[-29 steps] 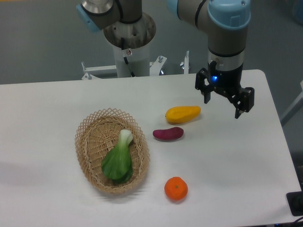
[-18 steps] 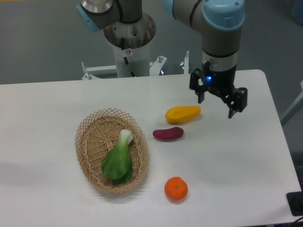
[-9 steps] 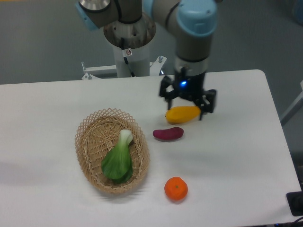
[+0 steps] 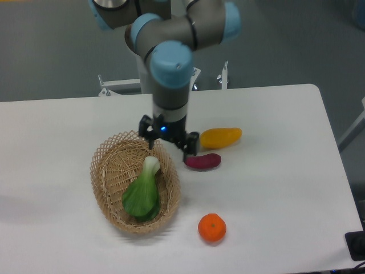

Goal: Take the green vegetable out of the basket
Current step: 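Lower the gripper into the basket and close it on the bok choy stem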

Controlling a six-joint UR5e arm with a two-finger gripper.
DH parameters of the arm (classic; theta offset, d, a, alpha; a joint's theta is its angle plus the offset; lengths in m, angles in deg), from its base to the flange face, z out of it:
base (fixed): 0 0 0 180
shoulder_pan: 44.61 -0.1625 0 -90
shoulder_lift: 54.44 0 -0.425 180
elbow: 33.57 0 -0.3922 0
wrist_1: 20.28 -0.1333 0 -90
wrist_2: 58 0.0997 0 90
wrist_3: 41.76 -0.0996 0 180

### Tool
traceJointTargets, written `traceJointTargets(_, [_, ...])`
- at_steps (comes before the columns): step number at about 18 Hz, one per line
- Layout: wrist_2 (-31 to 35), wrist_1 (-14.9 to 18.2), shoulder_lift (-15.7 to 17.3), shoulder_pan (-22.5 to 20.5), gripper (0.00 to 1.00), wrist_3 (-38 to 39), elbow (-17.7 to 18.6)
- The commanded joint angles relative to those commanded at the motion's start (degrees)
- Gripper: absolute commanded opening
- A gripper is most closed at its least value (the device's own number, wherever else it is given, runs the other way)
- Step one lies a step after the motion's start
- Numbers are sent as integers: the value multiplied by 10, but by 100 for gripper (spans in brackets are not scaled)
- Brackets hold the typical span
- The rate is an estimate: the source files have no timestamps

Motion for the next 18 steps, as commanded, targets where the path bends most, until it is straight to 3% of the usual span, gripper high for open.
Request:
traceJointTargets(5, [17, -59, -22, 7, 100, -2, 35])
traceJointTargets(18, [42, -72, -56, 23, 100, 2, 39])
